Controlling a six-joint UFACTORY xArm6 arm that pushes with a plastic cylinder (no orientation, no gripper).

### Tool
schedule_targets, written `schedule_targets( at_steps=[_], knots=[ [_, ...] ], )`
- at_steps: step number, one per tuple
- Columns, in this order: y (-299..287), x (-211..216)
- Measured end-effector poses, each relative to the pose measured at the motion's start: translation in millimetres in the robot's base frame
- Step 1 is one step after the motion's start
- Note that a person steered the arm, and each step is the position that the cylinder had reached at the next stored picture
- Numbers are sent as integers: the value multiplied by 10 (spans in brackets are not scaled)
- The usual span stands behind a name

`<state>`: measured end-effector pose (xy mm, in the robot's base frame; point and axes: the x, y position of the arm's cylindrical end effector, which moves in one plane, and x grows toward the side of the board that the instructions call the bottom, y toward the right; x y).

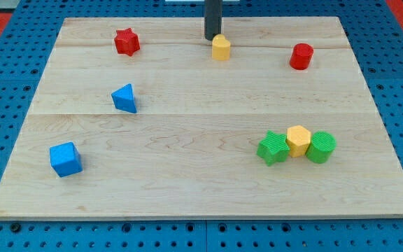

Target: Push the yellow heart closer to the green star

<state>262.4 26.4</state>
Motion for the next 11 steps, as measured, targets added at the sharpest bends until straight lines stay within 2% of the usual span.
schedule_targets(
  at_steps=[1,2,3,4,5,6,7,9,11],
  knots=[
    [479,181],
    [490,509],
    [196,579],
    [-93,442],
    [-200,570],
    [215,799],
    [320,1039],
    [67,1193],
    [400,1723]
  ],
)
